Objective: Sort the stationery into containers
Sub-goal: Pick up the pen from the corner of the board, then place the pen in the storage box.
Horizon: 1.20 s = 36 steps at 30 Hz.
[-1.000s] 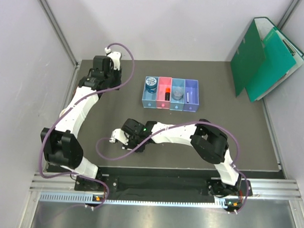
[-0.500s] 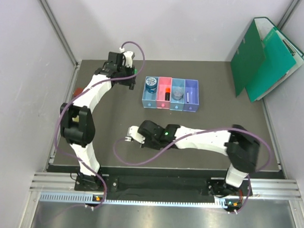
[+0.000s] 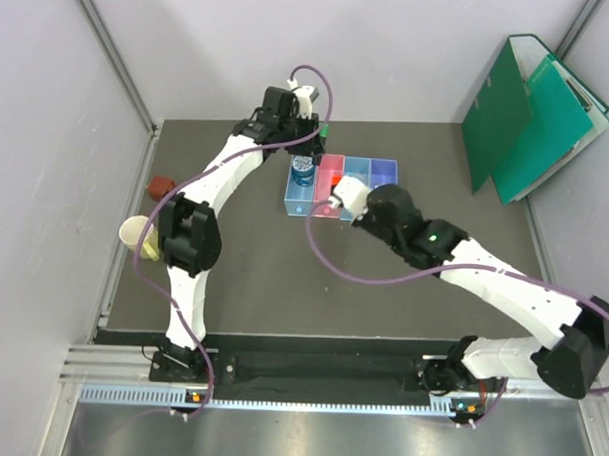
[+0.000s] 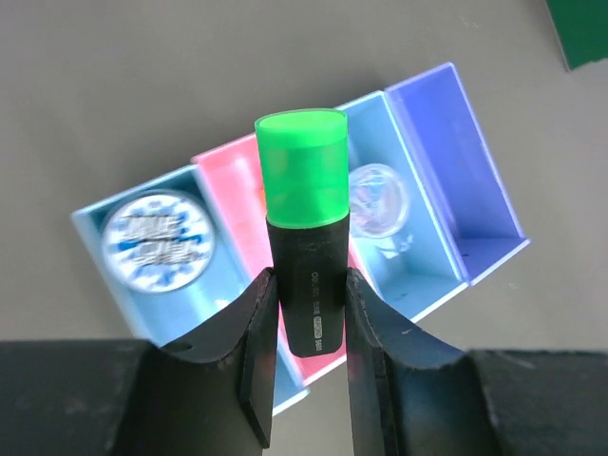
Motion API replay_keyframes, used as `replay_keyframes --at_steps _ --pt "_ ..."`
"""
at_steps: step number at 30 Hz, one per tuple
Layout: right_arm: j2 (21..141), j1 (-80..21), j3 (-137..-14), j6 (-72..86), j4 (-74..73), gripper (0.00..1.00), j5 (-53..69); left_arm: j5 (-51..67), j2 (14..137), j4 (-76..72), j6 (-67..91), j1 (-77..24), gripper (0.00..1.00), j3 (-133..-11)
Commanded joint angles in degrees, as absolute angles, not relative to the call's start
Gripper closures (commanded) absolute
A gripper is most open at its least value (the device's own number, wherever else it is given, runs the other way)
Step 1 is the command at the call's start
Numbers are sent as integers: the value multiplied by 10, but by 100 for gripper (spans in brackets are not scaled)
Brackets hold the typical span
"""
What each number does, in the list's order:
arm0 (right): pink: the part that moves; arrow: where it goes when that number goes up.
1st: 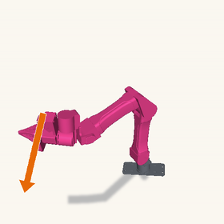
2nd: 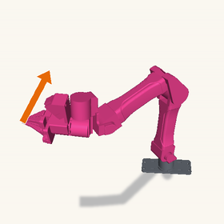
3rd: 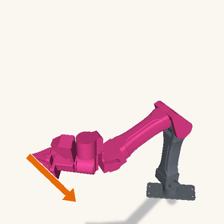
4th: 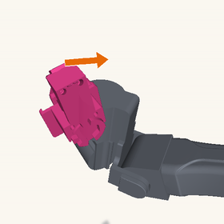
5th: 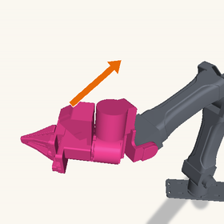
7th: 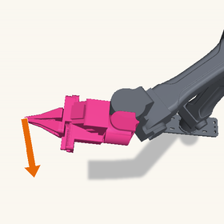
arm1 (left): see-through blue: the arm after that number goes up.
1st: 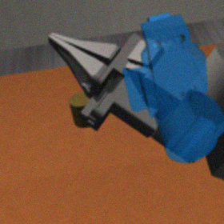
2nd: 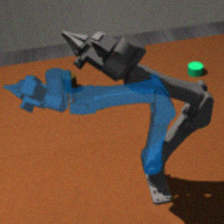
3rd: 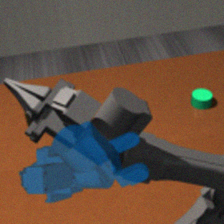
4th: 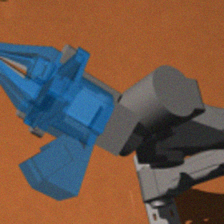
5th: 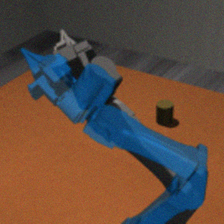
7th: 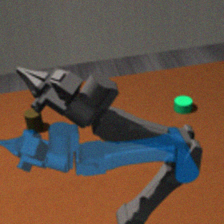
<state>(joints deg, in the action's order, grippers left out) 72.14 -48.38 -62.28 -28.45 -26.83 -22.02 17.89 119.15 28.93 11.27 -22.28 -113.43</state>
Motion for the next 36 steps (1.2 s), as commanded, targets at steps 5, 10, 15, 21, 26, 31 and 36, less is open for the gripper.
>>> replay_keyframes --at_steps 5,10,15,21,26,31,36 --pt "673 -403 -649 -332 -177 100 -265 185 1278 282 171 -273 100 -1216" --pt "672 -373 -656 -335 -142 100 -268 173 1297 282 169 -286 100 -1204" --pt "690 -358 -653 -315 -140 100 -253 161 1303 280 162 -294 100 -1185" --pt "716 -345 -667 -294 -129 100 -243 128 1294 284 151 -294 100 -1161" --pt "716 -345 -663 -287 -131 100 -232 115 1283 281 146 -293 100 -1135" --pt "715 -345 -658 -289 -141 100 -219 110 1287 281 143 -294 90 -1121" --pt "712 -344 -643 -308 -145 100 -207 111 1281 284 122 -294 45 -1126"
